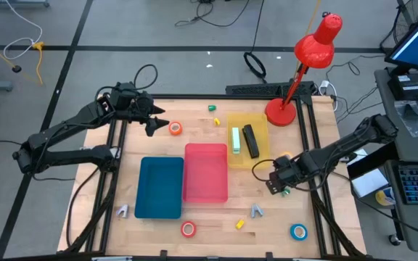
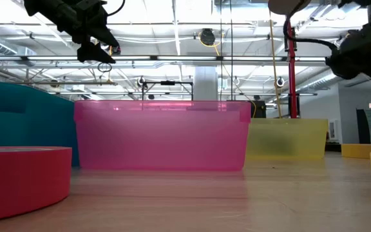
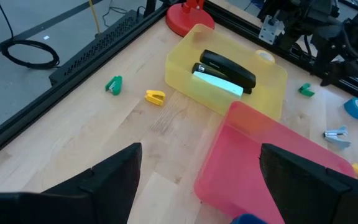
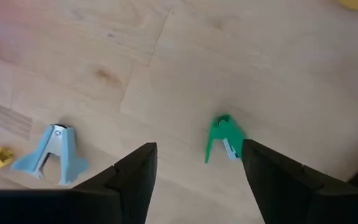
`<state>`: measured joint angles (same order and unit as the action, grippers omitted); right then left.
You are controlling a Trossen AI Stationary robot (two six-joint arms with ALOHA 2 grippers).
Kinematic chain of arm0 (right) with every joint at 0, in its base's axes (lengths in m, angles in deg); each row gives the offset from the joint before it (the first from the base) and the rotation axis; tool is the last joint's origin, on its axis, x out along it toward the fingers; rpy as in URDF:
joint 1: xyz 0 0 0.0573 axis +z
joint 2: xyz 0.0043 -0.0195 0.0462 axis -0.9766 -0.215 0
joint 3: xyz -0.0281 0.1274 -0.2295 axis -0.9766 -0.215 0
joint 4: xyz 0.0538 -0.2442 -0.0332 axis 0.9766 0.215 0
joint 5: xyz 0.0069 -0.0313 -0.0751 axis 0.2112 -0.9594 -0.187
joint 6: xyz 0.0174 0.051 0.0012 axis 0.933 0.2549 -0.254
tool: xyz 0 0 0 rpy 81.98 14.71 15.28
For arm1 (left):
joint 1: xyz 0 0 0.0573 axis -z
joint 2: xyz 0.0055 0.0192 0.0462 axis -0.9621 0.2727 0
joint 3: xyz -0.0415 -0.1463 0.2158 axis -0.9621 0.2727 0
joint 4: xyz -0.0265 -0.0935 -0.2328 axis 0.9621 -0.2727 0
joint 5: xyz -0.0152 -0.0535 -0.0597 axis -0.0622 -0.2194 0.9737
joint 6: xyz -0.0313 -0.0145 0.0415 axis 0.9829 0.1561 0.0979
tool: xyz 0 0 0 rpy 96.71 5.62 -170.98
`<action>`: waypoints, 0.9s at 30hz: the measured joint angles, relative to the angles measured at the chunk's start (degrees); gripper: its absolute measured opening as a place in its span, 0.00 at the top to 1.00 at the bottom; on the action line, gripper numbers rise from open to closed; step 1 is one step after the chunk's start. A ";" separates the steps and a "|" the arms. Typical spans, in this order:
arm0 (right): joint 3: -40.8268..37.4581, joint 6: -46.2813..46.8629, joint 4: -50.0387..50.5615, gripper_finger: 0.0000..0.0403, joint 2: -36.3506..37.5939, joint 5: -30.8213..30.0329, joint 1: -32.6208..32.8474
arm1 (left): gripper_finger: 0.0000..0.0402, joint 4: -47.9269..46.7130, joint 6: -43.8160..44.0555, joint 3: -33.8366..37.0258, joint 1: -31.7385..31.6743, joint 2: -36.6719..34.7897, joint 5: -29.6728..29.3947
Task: Pick and place Stapler, Stapler remover, tape
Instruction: Put the bottom green stapler into the yellow bin
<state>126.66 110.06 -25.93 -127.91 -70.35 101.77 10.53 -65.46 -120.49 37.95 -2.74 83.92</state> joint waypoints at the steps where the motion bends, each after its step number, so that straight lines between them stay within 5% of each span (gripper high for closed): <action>1: -0.70 0.00 -1.24 0.41 0.02 0.07 0.20 | 0.19 -0.02 0.00 0.00 0.00 0.00 0.00; 11: -7.97 4.44 -5.39 0.30 0.02 5.37 0.30 | 0.19 -0.02 0.12 -0.01 0.00 0.00 0.01; 27: -16.83 6.88 -25.31 0.29 0.24 6.38 0.26 | 0.19 0.00 0.48 -0.02 0.04 0.00 0.02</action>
<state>109.83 116.94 -51.24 -127.67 -63.97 102.03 10.53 -64.98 -120.52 37.99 -2.74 83.94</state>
